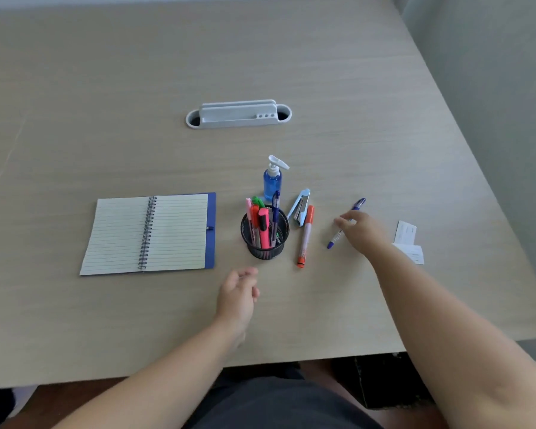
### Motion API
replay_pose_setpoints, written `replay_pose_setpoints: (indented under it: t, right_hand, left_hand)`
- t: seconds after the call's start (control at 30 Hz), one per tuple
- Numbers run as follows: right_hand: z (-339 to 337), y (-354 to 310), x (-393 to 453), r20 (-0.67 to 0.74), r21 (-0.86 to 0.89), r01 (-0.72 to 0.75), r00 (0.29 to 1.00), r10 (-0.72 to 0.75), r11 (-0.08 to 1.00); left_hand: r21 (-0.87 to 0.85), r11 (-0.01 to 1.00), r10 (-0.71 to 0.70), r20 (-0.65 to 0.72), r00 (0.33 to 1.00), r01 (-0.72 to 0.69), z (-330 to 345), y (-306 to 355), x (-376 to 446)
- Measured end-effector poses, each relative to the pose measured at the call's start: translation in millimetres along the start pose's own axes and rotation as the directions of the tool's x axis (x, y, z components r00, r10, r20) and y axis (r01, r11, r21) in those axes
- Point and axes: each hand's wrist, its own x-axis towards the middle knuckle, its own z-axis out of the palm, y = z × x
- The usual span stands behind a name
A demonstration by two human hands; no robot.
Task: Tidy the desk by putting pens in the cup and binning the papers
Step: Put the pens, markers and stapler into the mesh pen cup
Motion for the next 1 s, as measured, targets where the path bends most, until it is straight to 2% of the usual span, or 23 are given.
replay_pose_setpoints:
  t: [0.07,0.13,0.2,0.27,0.33,0.43,0.47,0.53,0.67,0.77,0.83,0.9,1.0]
  right_hand:
    - [5,4,2,-0.012,-0.099,-0.002,1.000,0.000,0.995]
    - [9,11,2,-0.057,-0.160,-0.004,0.998,-0.005,0.987]
    - [9,16,-3,-0.083,-0.120,0.004,0.996,-0.014,0.993]
    - [7,21,-10,-0.092,-0.040,-0.001,0.996,-0.003,0.999]
    - [3,26,-19,-0.077,0.034,-0.024,0.997,0.027,0.999]
    - [-3,35,-30,-0.007,0.184,-0.123,0.992,0.126,0.975]
    - [-5,38,-32,0.036,0.257,-0.169,0.986,0.166,0.952]
    - [-9,46,-38,0.138,0.376,-0.238,0.970,0.200,0.895]
    - [-19,61,-48,0.246,0.537,-0.250,0.960,0.134,0.806]
    - [-27,62,-51,0.243,0.672,-0.262,0.962,0.129,0.693]
    - [-34,56,-50,0.167,0.751,-0.201,0.979,0.113,0.629]
    - [-43,46,-48,0.077,0.809,-0.114,0.993,0.088,0.576]
    - [-57,23,-48,-0.019,0.842,-0.007,0.999,0.043,0.540]
  left_hand:
    - [0.079,0.994,0.060,0.114,0.992,-0.070,17,-7,-15]
    - [0.217,0.939,0.203,0.277,0.939,-0.267,34,-3,-22]
    - [0.334,0.791,0.358,0.427,0.830,-0.513,51,8,-17]
    - [0.402,0.656,0.405,0.528,0.747,-0.639,70,24,-3]
    - [0.509,0.527,0.403,0.555,0.728,-0.680,90,35,13]
    - [0.734,0.200,0.369,0.557,0.744,-0.649,111,40,29]
    - [0.773,0.119,0.358,0.552,0.753,-0.623,114,40,31]
    - [0.803,0.066,0.369,0.532,0.762,-0.592,118,37,33]
    - [0.822,0.122,0.392,0.475,0.788,-0.556,116,29,35]
    - [0.811,0.250,0.368,0.426,0.827,-0.529,112,27,31]
    - [0.759,0.412,0.295,0.412,0.862,-0.504,107,28,20]
    - [0.650,0.624,0.205,0.398,0.894,-0.433,99,30,2]
    - [0.370,0.904,0.070,0.371,0.926,-0.217,78,37,-25]
